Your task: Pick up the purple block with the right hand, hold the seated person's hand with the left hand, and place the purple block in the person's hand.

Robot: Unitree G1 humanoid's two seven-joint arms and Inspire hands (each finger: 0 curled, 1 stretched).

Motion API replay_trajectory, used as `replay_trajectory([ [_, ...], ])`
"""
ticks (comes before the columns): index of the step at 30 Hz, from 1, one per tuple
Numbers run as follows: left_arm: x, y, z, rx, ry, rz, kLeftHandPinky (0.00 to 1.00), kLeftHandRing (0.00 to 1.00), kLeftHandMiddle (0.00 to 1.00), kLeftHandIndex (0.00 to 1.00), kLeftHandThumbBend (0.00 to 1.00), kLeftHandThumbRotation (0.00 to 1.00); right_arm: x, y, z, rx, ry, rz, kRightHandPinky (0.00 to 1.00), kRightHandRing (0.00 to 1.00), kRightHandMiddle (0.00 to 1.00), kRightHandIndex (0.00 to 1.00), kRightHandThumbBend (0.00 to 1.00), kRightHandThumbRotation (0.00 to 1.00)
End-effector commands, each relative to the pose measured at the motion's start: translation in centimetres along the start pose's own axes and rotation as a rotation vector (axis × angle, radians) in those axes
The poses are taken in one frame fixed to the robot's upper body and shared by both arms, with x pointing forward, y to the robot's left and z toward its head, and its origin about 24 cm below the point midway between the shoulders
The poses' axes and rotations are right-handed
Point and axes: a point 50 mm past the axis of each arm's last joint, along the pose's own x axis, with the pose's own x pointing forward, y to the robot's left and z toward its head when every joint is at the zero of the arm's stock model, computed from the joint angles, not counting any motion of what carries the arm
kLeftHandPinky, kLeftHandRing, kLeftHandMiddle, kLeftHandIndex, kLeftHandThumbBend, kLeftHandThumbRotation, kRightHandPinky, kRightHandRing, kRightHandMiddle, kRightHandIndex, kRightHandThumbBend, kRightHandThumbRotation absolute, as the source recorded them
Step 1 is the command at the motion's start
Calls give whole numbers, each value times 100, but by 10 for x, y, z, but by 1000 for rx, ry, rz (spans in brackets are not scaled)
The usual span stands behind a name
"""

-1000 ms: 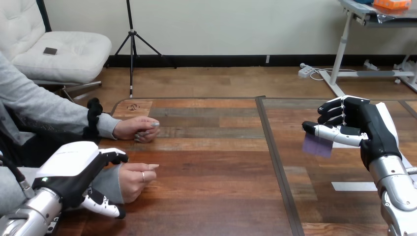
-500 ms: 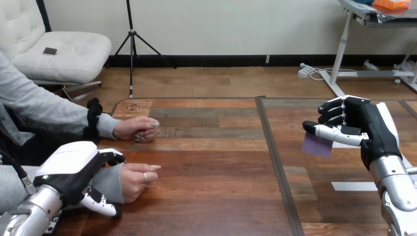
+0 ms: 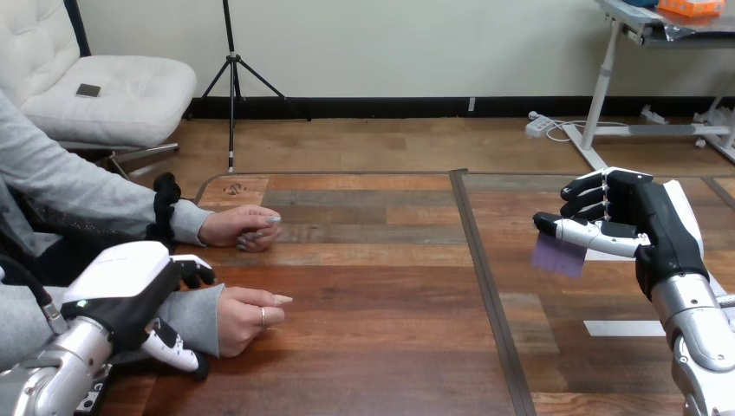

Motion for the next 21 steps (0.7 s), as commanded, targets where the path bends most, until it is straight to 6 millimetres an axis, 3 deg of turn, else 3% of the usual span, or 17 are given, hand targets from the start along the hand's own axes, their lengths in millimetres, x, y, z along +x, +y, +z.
replay_trajectory([
  [1, 8, 14, -3, 43, 22, 56, 64, 72, 74, 73, 97, 3, 14, -5, 27, 25, -111, -33, 36, 39, 44, 44, 85, 0],
  [21, 15, 7, -4, 55, 60, 92, 55, 64, 67, 65, 96, 0, 14, -4, 28, 15, -110, -36, 35, 38, 43, 44, 85, 0],
])
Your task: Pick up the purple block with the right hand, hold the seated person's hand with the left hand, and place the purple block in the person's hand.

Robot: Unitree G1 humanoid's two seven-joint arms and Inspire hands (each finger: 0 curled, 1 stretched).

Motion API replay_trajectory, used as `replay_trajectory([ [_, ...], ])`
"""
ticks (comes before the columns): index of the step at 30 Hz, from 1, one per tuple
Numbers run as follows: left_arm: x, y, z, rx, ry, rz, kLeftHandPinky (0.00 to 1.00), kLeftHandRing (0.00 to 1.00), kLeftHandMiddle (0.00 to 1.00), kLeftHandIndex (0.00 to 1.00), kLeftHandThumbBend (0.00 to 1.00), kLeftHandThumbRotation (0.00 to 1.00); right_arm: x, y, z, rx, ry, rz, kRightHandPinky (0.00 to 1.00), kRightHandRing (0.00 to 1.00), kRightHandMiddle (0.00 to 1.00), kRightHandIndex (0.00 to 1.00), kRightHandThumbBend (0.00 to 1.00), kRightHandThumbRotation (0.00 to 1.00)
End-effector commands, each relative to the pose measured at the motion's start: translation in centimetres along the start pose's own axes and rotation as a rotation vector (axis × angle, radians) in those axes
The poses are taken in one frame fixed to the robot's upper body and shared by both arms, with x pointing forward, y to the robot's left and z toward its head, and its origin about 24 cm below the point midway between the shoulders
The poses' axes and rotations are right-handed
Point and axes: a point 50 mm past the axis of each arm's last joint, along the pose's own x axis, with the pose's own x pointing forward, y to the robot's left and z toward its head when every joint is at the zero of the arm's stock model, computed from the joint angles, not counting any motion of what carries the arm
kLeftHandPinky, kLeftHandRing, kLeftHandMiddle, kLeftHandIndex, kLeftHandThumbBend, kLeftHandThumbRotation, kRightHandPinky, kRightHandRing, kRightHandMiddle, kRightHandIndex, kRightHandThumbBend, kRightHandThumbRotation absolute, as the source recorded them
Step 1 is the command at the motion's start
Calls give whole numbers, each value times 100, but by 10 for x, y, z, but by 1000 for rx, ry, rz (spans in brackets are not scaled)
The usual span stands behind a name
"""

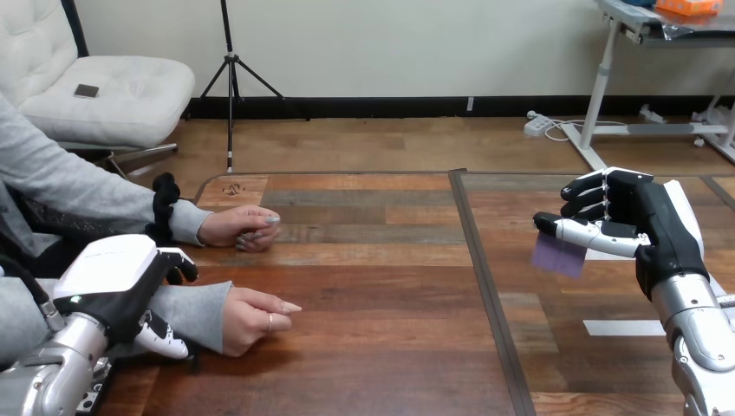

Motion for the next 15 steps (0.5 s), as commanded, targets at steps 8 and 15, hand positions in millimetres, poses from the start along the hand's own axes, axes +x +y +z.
replay_trajectory([
  [8, 12, 6, 2, 4, 19, 37, 44, 51, 55, 52, 89, 0, 14, -4, 28, 8, -112, -38, 35, 38, 43, 44, 86, 0],
  [15, 13, 5, 3, -35, 35, 22, 33, 40, 47, 45, 83, 0, 15, -4, 28, 6, -111, -38, 35, 38, 43, 44, 86, 0],
])
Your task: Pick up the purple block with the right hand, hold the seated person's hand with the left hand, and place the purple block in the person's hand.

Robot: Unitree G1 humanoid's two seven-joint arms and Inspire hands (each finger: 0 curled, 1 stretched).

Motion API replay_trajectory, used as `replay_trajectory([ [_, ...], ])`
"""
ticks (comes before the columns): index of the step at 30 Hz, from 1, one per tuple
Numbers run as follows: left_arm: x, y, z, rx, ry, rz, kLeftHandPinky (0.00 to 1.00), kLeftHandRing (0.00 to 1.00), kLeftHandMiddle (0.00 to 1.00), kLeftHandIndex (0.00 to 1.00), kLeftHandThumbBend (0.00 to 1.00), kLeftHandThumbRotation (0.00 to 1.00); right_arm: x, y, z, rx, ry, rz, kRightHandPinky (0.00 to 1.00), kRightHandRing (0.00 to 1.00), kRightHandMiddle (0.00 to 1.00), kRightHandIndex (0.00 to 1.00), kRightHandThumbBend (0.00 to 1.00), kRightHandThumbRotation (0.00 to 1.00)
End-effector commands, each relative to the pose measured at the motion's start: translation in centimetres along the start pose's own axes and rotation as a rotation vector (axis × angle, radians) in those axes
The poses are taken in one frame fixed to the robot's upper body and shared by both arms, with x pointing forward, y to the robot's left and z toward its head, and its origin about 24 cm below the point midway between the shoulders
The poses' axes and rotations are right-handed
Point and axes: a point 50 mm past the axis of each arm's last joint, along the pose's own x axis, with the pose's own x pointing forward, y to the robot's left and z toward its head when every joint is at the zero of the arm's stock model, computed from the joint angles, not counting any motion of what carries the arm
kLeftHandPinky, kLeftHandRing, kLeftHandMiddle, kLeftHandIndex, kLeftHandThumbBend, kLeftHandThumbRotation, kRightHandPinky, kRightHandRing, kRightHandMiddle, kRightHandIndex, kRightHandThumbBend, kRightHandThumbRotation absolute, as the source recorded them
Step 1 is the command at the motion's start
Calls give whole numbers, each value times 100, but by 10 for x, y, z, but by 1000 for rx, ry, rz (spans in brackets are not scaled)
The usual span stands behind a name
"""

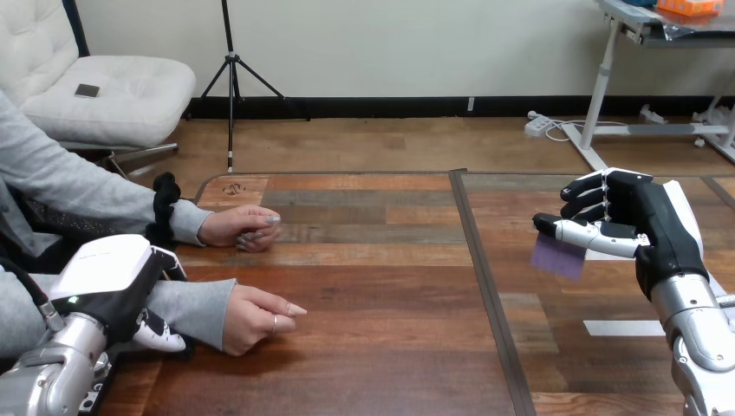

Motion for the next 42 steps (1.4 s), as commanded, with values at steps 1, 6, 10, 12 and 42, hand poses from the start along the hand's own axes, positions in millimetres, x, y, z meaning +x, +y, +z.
replay_trajectory([
  [1, 9, 8, 7, -25, -5, 8, 29, 37, 45, 44, 81, 0, 14, -5, 28, 16, -113, -38, 35, 38, 43, 44, 86, 0],
  [6, 9, 9, 8, -52, -11, -9, 23, 30, 40, 42, 78, 0, 14, -4, 28, 31, -116, -38, 35, 38, 43, 44, 86, 0],
  [10, 8, 10, 9, -68, -23, -7, 19, 27, 37, 41, 76, 0, 14, -4, 28, 33, -116, -38, 35, 38, 43, 44, 86, 0],
  [12, 8, 11, 10, -78, -32, -9, 18, 25, 35, 41, 76, 0, 14, -5, 27, 32, -113, -39, 36, 39, 43, 44, 86, 0],
  [42, 3, 17, 17, -130, -109, -11, 19, 26, 35, 38, 69, 0, 13, -2, 25, 27, -105, -41, 36, 39, 43, 44, 86, 0],
])
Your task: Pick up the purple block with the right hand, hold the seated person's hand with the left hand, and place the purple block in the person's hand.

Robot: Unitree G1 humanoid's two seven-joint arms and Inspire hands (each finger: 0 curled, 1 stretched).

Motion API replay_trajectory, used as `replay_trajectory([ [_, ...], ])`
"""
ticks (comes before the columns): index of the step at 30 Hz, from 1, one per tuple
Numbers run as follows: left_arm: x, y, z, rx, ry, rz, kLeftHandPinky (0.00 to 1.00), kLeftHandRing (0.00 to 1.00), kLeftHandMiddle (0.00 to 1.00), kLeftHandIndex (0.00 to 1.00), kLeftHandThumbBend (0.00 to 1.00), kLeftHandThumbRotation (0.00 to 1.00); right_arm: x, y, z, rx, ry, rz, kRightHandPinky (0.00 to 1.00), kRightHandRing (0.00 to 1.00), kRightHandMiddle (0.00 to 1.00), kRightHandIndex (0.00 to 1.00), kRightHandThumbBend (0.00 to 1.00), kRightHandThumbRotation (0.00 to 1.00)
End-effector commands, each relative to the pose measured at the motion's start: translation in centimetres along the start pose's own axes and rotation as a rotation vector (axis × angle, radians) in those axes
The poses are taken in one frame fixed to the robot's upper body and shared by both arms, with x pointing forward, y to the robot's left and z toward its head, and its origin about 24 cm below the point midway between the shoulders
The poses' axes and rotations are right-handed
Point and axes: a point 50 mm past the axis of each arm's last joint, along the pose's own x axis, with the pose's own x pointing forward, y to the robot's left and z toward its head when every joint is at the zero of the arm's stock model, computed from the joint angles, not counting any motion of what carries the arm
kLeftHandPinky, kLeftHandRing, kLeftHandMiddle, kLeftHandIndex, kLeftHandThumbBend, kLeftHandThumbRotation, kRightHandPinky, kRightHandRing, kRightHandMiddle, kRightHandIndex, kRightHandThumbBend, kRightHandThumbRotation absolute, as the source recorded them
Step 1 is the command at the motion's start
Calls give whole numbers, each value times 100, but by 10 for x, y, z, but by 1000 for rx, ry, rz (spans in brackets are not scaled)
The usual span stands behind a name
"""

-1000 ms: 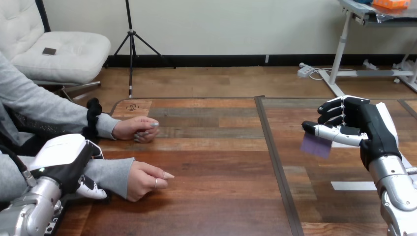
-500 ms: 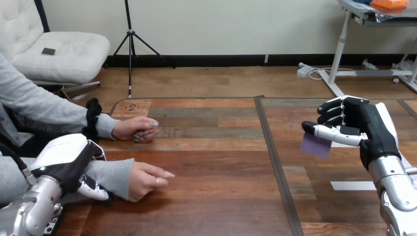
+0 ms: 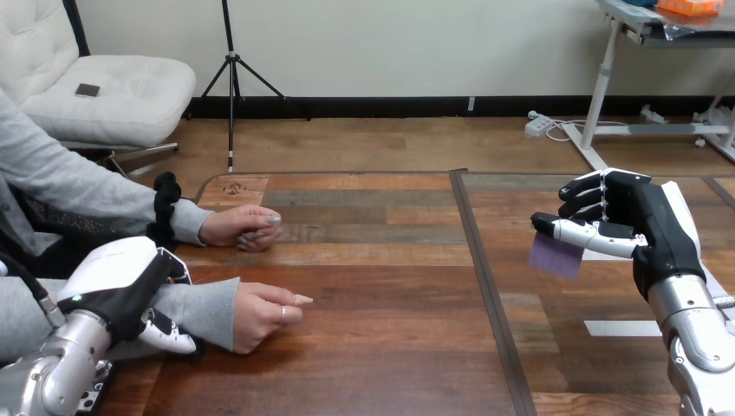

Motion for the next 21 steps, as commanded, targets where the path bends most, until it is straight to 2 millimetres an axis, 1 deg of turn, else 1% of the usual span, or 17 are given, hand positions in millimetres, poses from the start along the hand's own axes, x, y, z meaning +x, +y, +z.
replay_trajectory([
  [1, 2, 13, 14, -23, -83, 59, 19, 26, 35, 38, 70, 0, 13, -4, 26, 10, -106, -36, 36, 39, 44, 44, 85, 0],
  [11, 0, 15, 20, -27, -115, 97, 18, 25, 34, 37, 70, 0, 13, -3, 26, 22, -106, -34, 37, 40, 44, 44, 85, 0],
  [21, -2, 24, 29, -44, -144, 132, 17, 24, 33, 36, 67, 0, 13, -2, 26, 18, -116, -31, 36, 39, 44, 44, 85, 0],
])
